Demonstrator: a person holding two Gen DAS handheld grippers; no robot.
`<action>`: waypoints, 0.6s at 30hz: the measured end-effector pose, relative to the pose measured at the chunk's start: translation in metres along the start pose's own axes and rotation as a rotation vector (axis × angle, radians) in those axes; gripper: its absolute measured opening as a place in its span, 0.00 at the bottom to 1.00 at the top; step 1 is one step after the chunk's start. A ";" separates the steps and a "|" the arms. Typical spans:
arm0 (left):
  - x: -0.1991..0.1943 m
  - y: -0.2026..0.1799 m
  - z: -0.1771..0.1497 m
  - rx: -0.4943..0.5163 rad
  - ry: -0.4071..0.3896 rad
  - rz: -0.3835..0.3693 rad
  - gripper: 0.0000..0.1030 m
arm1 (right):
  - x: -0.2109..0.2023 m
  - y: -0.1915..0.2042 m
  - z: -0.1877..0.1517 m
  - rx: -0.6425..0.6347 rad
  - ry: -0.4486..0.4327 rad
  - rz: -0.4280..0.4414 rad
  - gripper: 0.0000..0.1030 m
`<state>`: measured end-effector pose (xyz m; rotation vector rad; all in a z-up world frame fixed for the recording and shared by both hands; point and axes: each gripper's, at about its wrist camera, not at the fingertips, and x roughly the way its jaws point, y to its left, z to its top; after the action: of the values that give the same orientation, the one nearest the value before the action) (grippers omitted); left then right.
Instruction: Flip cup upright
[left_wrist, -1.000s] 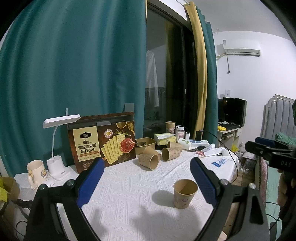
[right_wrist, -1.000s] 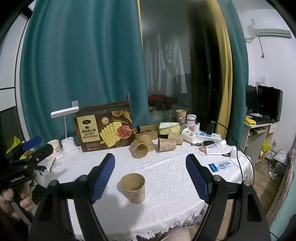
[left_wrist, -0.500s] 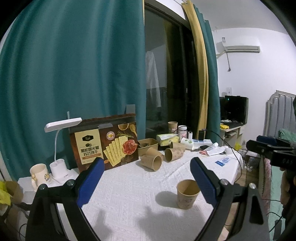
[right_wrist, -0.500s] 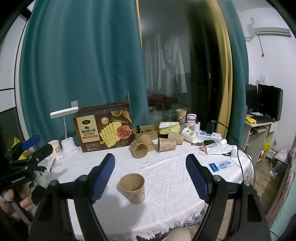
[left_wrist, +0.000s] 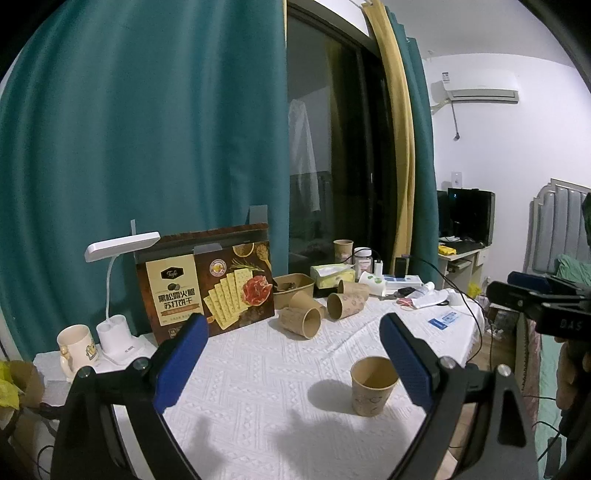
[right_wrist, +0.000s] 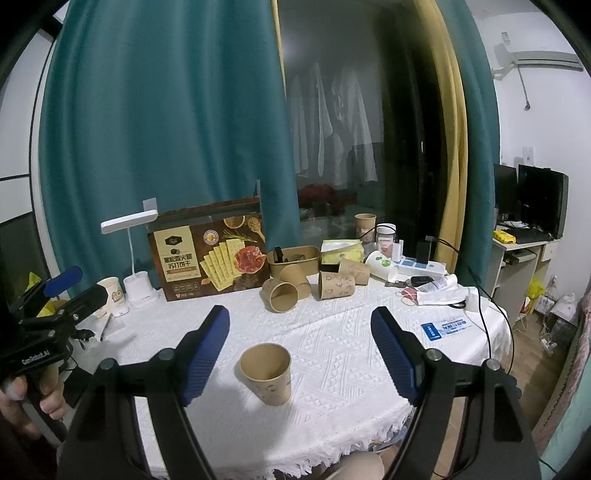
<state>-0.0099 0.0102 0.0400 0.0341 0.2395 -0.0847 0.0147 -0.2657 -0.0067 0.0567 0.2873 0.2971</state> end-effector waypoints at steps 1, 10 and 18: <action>0.000 0.000 0.001 0.002 -0.001 0.000 0.91 | 0.001 0.000 0.000 -0.001 0.001 0.001 0.75; 0.001 -0.001 0.001 0.003 -0.004 -0.003 0.91 | 0.002 0.000 -0.002 0.000 0.001 0.001 0.75; 0.002 -0.001 0.002 -0.003 -0.008 -0.001 0.91 | 0.003 0.002 -0.002 -0.002 0.001 0.003 0.75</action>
<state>-0.0079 0.0091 0.0417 0.0309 0.2318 -0.0858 0.0164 -0.2627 -0.0097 0.0546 0.2874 0.3002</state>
